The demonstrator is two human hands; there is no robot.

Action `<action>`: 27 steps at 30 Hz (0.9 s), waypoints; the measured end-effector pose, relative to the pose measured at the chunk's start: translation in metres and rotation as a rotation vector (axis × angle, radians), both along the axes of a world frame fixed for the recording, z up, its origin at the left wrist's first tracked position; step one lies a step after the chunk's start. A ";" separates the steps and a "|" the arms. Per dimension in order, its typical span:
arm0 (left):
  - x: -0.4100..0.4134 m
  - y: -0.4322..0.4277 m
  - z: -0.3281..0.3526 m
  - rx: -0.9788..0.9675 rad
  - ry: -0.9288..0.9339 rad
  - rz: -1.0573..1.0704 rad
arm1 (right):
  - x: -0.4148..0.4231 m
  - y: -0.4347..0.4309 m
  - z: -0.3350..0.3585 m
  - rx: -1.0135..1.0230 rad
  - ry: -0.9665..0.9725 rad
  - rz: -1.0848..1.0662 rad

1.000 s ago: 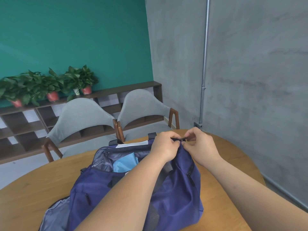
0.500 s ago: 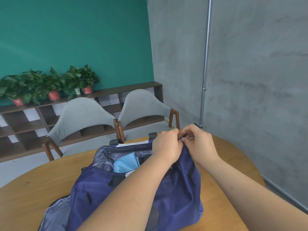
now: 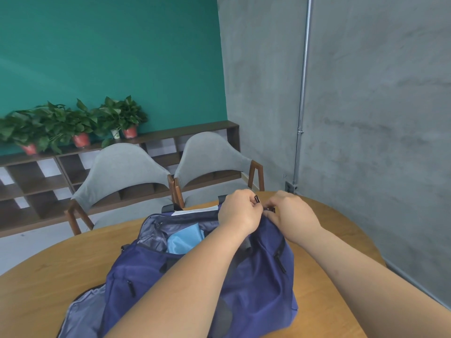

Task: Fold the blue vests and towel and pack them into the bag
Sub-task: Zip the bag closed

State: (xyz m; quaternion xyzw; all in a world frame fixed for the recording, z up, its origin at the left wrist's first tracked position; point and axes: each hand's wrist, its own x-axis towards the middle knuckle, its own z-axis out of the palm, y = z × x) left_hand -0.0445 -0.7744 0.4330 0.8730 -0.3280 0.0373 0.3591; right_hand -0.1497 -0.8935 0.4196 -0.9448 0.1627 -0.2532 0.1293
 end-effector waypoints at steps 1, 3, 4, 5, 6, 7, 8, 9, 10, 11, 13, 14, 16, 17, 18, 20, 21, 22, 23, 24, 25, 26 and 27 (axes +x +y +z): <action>0.000 0.001 0.001 -0.003 -0.009 0.006 | 0.001 0.001 0.000 -0.047 0.009 -0.026; 0.002 0.006 0.003 -0.019 -0.017 0.031 | 0.000 0.001 -0.002 -0.128 -0.002 -0.071; 0.005 0.010 0.004 -0.025 -0.013 0.038 | -0.001 -0.001 -0.003 -0.155 -0.013 -0.089; 0.009 0.015 0.005 -0.025 -0.007 0.045 | -0.002 -0.002 -0.003 -0.169 -0.022 -0.108; 0.014 0.022 0.005 -0.023 -0.002 0.054 | -0.005 -0.004 -0.004 -0.172 -0.029 -0.129; 0.020 0.030 0.005 -0.018 -0.001 0.067 | -0.007 -0.006 -0.005 -0.169 -0.033 -0.150; 0.025 0.038 0.005 -0.012 -0.001 0.082 | -0.009 -0.009 -0.005 -0.166 -0.037 -0.171; 0.030 0.047 0.004 -0.009 0.001 0.095 | -0.010 -0.010 -0.006 -0.163 -0.037 -0.192; 0.034 0.055 0.002 -0.008 0.001 0.100 | -0.011 -0.010 -0.006 -0.158 -0.026 -0.214; 0.036 0.061 0.001 -0.008 0.000 0.098 | -0.009 -0.009 -0.006 -0.154 -0.004 -0.233; 0.036 0.069 0.001 -0.021 -0.014 0.080 | -0.001 0.002 0.000 -0.164 0.023 -0.219; 0.036 0.070 0.002 -0.031 -0.017 0.075 | 0.004 0.011 0.005 -0.163 0.010 -0.167; 0.033 0.071 0.005 -0.043 -0.014 0.071 | 0.017 0.032 0.016 -0.158 -0.004 -0.034; 0.032 0.071 0.007 -0.042 -0.016 0.068 | 0.022 0.043 0.020 -0.191 0.026 0.005; 0.031 0.072 0.008 -0.037 -0.019 0.068 | 0.028 0.051 0.023 -0.243 0.066 0.016; 0.031 0.077 0.009 -0.025 -0.016 0.077 | 0.033 0.060 0.023 -0.300 0.135 -0.012; 0.032 0.080 0.009 -0.019 -0.011 0.085 | 0.033 0.062 0.023 -0.296 0.144 -0.035; 0.033 0.084 0.009 -0.015 -0.007 0.093 | 0.032 0.061 0.022 -0.283 0.132 -0.055; 0.036 0.090 0.009 -0.012 -0.005 0.103 | 0.031 0.058 0.020 -0.272 0.115 -0.071; 0.039 0.095 0.009 -0.013 -0.003 0.116 | 0.029 0.056 0.019 -0.262 0.099 -0.090; 0.042 0.102 0.009 -0.016 0.000 0.129 | 0.027 0.052 0.017 -0.252 0.079 -0.107; 0.046 0.109 0.009 -0.021 0.001 0.136 | 0.025 0.049 0.016 -0.242 0.056 -0.125; 0.050 0.116 0.009 -0.025 -0.001 0.142 | 0.023 0.046 0.015 -0.239 0.042 -0.142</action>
